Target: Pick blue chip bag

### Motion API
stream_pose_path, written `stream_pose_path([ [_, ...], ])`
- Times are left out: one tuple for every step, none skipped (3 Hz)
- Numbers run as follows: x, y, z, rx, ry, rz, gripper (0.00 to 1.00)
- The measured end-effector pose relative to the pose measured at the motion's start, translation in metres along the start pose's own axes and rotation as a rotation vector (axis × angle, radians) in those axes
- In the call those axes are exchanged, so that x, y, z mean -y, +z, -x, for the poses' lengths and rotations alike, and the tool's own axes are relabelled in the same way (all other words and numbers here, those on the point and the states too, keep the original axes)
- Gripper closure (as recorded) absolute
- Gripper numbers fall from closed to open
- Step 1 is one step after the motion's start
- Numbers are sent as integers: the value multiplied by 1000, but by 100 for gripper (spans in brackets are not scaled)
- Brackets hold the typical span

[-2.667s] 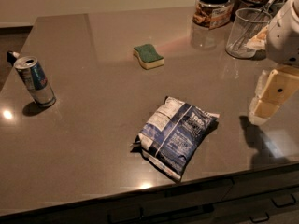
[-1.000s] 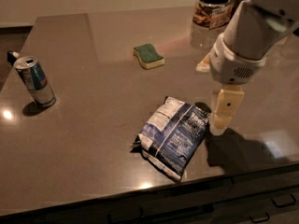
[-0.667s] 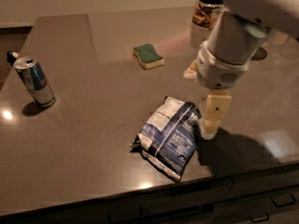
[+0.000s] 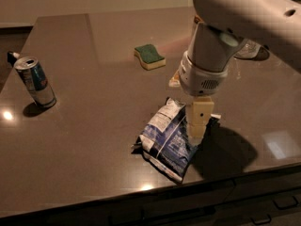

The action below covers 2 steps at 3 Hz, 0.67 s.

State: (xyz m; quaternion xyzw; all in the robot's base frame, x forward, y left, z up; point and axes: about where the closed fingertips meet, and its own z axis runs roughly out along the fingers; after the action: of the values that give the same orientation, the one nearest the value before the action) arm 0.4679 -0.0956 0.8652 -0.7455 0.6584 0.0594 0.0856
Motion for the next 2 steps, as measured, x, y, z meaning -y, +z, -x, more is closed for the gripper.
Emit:
stream_pose_path([
  [-4,14,4,6,-1,14,1],
  [-13,17,7,18,12,26,30],
])
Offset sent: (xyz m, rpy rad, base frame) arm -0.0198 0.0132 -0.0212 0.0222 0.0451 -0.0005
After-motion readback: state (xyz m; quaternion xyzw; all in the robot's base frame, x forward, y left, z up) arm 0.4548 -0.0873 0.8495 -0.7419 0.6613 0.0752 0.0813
